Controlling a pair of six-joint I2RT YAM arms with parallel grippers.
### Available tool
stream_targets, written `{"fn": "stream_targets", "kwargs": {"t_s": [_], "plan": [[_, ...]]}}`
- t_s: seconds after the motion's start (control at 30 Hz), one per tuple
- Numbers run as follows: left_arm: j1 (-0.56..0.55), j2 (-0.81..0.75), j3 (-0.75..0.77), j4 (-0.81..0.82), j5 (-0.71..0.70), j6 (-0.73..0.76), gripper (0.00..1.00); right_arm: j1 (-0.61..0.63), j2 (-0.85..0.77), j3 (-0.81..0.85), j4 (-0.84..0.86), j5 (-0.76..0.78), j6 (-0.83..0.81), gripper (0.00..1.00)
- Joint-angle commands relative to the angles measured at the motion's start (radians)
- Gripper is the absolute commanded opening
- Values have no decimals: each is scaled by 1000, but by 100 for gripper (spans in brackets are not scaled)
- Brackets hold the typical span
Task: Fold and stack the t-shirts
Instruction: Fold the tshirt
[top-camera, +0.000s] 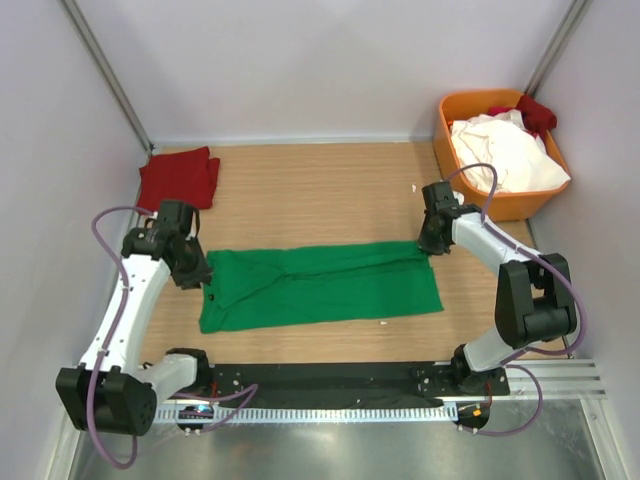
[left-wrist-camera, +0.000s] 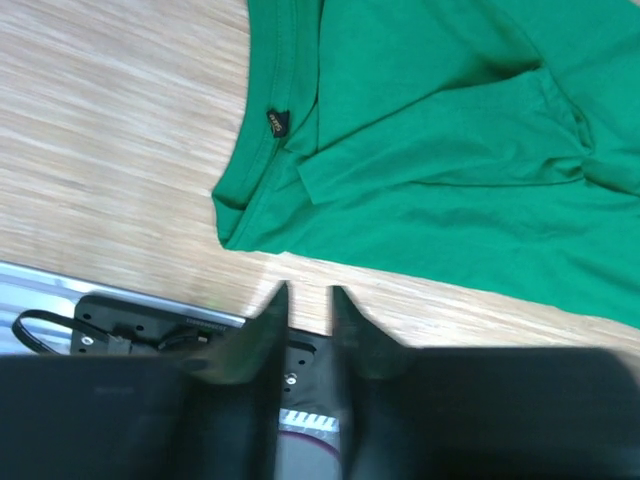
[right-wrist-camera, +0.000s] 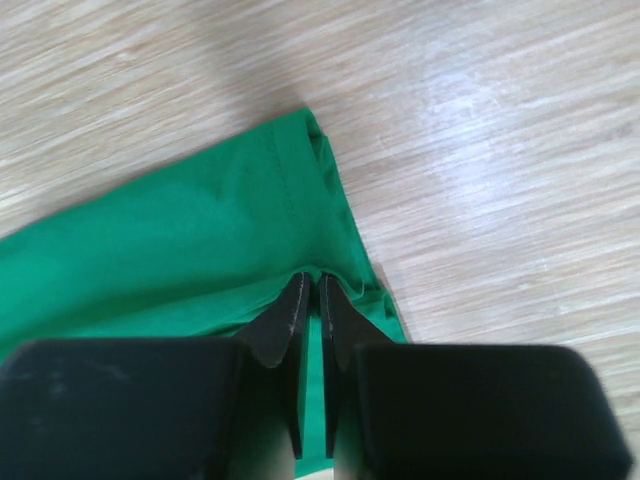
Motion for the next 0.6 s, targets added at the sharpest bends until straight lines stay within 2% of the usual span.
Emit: {"fn": "stream_targets", "kwargs": {"t_s": [0.0, 0.03, 0.07, 0.13, 0.23, 0.37, 0.4, 0.57], "plan": [[-6, -6, -1, -10, 12, -9, 29, -5, -43, -15, -14, 78, 0, 25], [-6, 2, -1, -4, 6, -9, 31, -5, -52, -21, -33, 130, 10, 56], [-6, 18, 4, 1, 3, -9, 32, -5, -81, -29, -40, 163, 17, 72], [-6, 34, 7, 28, 4, -21, 33, -11, -109, -41, -57, 244, 36, 95], [-21, 63, 5, 94, 6, -59, 33, -14, -144, -21, -70, 301, 33, 98], [-56, 106, -22, 188, -25, -120, 33, -8, -184, -10, 10, 69, -21, 89], [-68, 118, -31, 211, -29, -131, 33, 0, -187, -16, 34, -58, -38, 88], [-104, 236, -117, 332, -68, -205, 33, 83, -57, 26, 94, -210, -59, 77]]}}
